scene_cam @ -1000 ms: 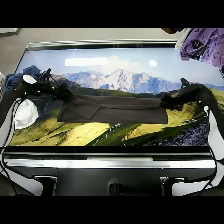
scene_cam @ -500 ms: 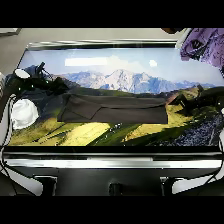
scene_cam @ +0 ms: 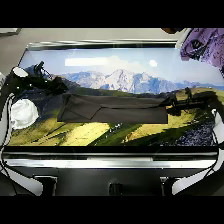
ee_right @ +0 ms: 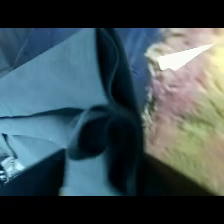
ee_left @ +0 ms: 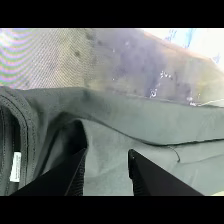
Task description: Fold the clothes and pants, and hang the long-sleeved shirts on hangers.
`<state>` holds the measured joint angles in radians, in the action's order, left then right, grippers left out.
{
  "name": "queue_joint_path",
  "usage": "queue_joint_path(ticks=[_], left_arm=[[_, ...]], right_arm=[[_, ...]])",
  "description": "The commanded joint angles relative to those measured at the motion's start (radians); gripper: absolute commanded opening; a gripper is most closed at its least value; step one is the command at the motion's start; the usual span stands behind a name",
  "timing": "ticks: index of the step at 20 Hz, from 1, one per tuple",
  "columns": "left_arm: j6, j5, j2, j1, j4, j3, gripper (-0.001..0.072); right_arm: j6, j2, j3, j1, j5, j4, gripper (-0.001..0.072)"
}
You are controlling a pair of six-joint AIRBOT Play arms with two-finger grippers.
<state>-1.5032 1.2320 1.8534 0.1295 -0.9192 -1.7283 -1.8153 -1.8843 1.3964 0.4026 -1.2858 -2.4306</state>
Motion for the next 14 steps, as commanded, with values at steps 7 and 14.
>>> queue_joint_path(ticks=[7,14], left_arm=[[-0.035,-0.012,0.017,-0.142,0.003,-0.001,0.0018],[-0.186,-0.326,0.108,-0.524,0.140,-0.001,0.0018]], right_arm=[[0.184,0.183,0.048,-0.046,0.029,0.183,0.0037],[0.401,0.366,0.259,-0.046,-0.156,0.435,0.0037]])
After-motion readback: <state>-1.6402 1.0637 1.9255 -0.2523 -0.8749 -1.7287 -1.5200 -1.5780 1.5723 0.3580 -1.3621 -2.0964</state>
